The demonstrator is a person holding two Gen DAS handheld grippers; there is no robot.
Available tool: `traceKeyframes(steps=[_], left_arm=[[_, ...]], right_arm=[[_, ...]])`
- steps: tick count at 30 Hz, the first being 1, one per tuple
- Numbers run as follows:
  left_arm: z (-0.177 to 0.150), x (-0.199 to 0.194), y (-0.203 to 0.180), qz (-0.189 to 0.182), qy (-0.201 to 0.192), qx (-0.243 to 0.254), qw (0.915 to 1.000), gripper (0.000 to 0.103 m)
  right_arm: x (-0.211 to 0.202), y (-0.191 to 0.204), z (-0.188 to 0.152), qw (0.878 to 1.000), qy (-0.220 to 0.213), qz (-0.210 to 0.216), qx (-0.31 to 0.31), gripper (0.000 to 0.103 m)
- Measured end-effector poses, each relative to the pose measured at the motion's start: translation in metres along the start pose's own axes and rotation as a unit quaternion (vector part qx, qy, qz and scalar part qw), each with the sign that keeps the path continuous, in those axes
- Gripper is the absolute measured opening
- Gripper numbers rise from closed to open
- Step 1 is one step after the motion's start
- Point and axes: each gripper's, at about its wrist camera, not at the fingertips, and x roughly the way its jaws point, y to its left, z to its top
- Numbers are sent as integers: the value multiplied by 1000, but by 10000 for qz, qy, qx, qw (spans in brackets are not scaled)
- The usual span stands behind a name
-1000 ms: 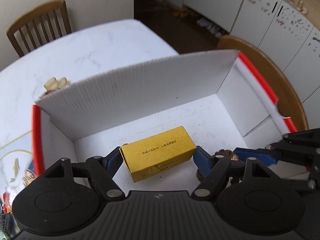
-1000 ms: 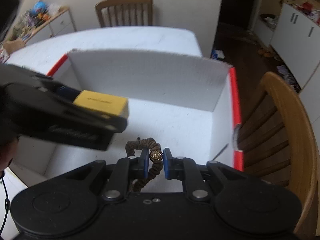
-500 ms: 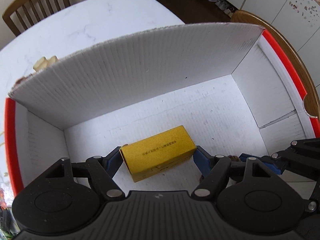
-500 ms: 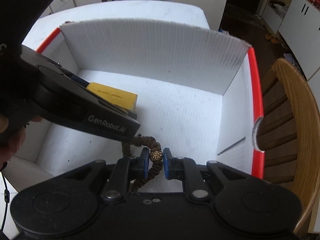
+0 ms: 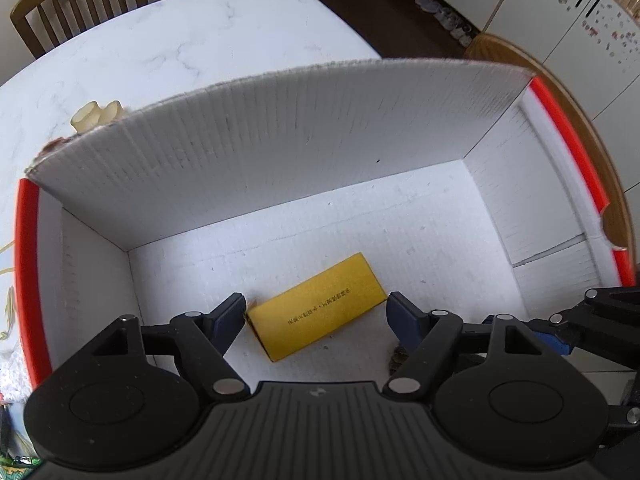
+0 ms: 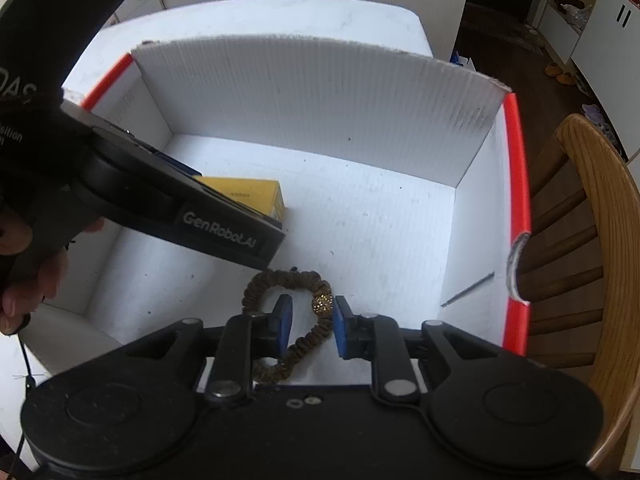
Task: Organize objects
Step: 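Open both tools to release the box and bracelet, then lift out, then grasp the silver snack bag with the left tool while the right tool grasps the green-tasseled plush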
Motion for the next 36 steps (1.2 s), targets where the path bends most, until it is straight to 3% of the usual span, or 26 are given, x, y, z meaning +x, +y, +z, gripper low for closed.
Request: traceKeyframes(steps=[4,15,20,25,32,36], left_arm=[[-1,-12,0,-100,-118,5,9999,77],[-18,-81,6,-380,-906,130,9951,77],[-36,-111,13,-509,-1248,164,9907,77],[-58,-138,29,-567,-1561,214,9859,77],[-96,-176,65,-630,-1989,202,9778,84],[-118,-192,93,-754,-2115,7,9745,85]], right_arm=[[-11,-2,-2,9998,-160,63,74,24],[-53,-4,-11,9946,-907,395,299,34],[-74,1,-17,9901,-1204,551,456,50],[-98,10,-24,9856,-1480,565,597,60],[-116,34,-29,9785,-1858,654,618,85],[-125,58,-32,9737,-2092,693,584,91]])
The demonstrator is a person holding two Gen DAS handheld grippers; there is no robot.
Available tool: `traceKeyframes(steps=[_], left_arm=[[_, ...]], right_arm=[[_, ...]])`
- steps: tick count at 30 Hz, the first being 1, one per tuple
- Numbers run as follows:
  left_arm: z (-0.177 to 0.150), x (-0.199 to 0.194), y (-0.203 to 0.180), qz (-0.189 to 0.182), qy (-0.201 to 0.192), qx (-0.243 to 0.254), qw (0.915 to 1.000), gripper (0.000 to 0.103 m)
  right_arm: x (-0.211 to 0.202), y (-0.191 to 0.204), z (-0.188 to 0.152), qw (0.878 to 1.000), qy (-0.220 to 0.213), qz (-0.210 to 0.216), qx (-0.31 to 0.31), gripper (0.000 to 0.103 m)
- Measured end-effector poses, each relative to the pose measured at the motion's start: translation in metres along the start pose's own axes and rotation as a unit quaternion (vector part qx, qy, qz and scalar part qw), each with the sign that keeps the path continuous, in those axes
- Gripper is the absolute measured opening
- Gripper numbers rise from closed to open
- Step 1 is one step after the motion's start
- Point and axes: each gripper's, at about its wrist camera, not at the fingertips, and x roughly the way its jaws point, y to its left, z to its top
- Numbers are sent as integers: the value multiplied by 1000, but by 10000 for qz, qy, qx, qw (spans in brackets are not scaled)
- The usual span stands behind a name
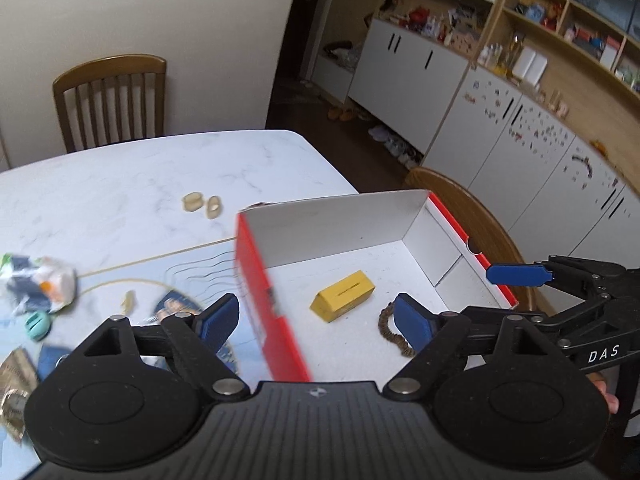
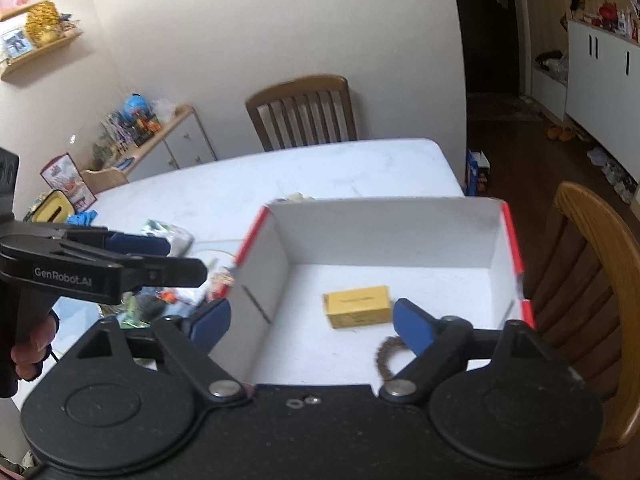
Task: Organize objects
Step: 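Grasp the silver snack bag with the left tool while the right tool grasps the green-tasseled plush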
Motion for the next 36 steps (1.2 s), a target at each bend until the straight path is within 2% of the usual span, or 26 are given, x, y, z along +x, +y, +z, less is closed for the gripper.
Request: traceKeyframes(steps=[4,7,12,13,14,20,25,30,36], left_arm=[[-13,-23,25,63,-52,-53,10000,87],[-21,-36,46,-35,25,-220,9997,87],[-34,-59,81,-103,-74,-331,9994,88],[-36,-64,89,-108,-99,-361,9992,92],[-38,-69,96,-111,-122,-394,9991,102],[-50,-89,142,-51,-279,-561,9980,103],[-62,-98,177,234,-508,-440,9975,103],[-74,-91,218,493,-460,-399,9969,103],[-93,-68,250,826,-237,209,9961,103]], right_arm=[[-2,30,-4,9995,-170,-58,-249,93],[0,52,-8,9992,-157,6,-357,93],[7,82,-14,9990,-105,108,-430,93],[9,88,-16,9990,-94,117,-430,93],[11,93,-17,9990,-79,117,-435,93],[25,127,-28,9989,73,196,-410,92],[41,155,-38,9984,249,252,-451,92],[62,182,-45,9977,390,234,-512,92],[93,215,-52,9954,572,154,-760,91]])
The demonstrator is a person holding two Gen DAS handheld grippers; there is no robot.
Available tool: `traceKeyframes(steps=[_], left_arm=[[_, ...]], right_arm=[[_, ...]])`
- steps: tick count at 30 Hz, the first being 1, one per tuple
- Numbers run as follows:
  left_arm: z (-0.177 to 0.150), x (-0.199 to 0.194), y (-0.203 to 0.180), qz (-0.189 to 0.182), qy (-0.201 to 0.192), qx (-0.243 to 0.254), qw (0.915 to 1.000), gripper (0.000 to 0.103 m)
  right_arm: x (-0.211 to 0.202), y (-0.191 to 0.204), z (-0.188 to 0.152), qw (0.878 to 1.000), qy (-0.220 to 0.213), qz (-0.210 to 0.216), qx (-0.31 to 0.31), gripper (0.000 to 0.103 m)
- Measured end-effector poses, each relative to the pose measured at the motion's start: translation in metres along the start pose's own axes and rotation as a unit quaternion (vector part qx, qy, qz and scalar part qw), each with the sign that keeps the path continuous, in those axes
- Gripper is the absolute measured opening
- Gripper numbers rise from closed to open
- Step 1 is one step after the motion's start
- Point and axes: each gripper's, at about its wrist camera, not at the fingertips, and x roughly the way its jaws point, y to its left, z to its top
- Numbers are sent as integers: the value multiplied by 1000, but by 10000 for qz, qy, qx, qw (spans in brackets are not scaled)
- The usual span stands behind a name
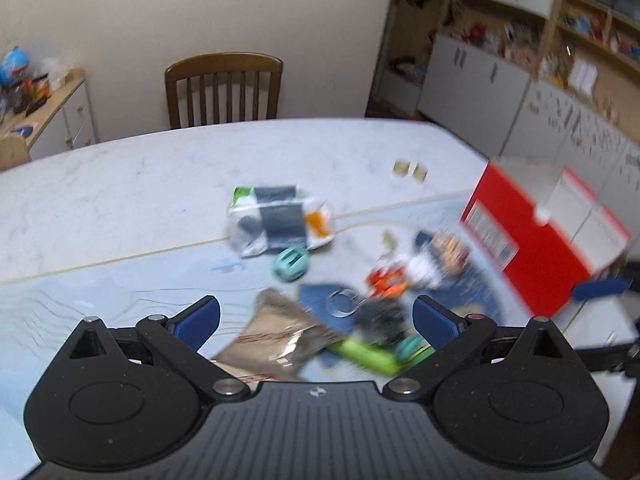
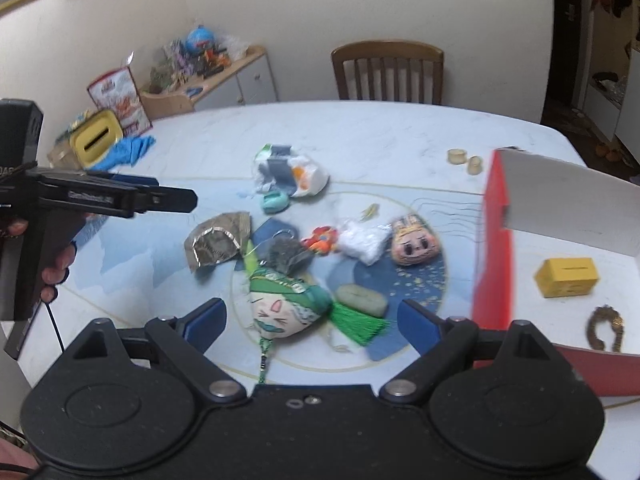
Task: Organize objects
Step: 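Grasp the silver snack bag with the left tool while the right tool grasps the green-tasseled plush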
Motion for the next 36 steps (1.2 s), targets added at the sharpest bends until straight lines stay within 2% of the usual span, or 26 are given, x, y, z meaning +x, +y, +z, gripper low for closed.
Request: traceKeyframes(steps=[4,9,19,24,30,32,36], left_arm=[[-13,22,5,24,291,642,9975,103],[-20,42,11,14,358,849,9957,103],[-22,74,30,-68,601,681,9958,103],[-23,85,38,-207,763,445,9959,103],[-23,86,45,-397,723,166,9965,102],[-22,84,47,-473,733,85,9962,91],[-23,81,47,-516,727,45,9960,74]], right_arm=[[20,16,0,9997,102,-41,-211,91],[46,29,-2,9983,259,-243,-454,90],[92,37,0,9971,570,-401,-302,87],[109,39,3,9959,734,-465,-264,85],[118,41,1,9946,822,-584,-263,74],[119,42,0,9943,836,-598,-287,71],[118,43,-1,9943,823,-602,-303,68]])
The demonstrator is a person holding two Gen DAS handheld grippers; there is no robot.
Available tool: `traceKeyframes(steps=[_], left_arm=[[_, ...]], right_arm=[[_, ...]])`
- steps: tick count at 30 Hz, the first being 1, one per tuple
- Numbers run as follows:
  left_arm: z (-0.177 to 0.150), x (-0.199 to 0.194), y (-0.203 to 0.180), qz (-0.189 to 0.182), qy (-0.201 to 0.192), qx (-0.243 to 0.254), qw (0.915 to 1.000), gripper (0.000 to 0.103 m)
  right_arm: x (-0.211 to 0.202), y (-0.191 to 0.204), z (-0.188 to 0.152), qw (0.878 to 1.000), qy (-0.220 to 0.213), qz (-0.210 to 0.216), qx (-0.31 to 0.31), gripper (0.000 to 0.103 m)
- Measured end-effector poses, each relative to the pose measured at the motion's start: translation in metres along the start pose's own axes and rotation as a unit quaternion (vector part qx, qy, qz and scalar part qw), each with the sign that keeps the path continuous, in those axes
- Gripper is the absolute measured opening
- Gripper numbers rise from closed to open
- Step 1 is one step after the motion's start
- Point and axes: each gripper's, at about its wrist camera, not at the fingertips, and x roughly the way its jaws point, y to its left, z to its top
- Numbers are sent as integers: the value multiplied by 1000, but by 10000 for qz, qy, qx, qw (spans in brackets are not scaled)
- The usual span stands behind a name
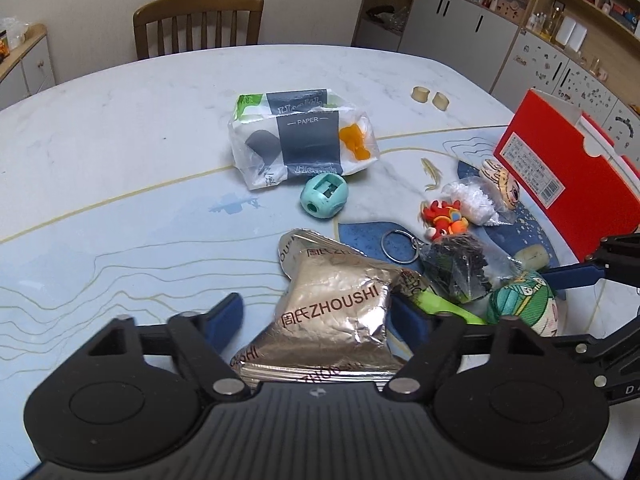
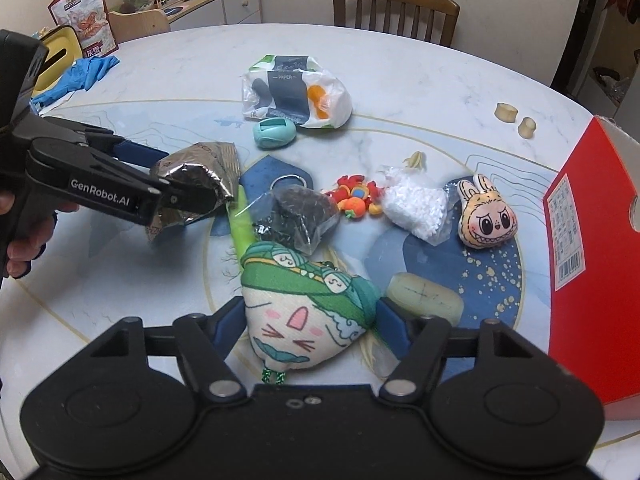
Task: Organize objects
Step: 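Grasp the silver snack bag with the left tool while the right tool grasps the green-tasseled plush, then carry the snack bag and plush over the shoebox and lower them inside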
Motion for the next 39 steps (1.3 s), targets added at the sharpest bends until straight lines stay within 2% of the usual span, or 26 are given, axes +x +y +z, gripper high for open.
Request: traceKeyframes(steps=[2,7,15,22,28,32,39], left_arm=[[0,-1,-2,-26,16,20,10000,60],[-2,-9,-9,26,-26,76,10000,53],[-7,-28,-19,100,-100,-123,9998,52],[-1,-59,-39,129,-108,-164,9997,52],[14,-82,-67,221,-31,-203,9995,52],[27,-92,-93,146,-55,-143,9998,52],[54,-99,-156,-44,-103,243,9996,52]], right_arm=[[-1,0,0,10000,-1,10,20,67],[-7,0,-2,10000,-76,3,-2,64],[-35,-4,-3,9994,-328,85,110,63],[-81,-30,-4,9978,-493,295,344,63],[-127,-69,1,9967,-607,352,406,63],[-159,-104,5,9955,-766,303,469,63],[-196,-164,6,9937,-995,95,497,63]])
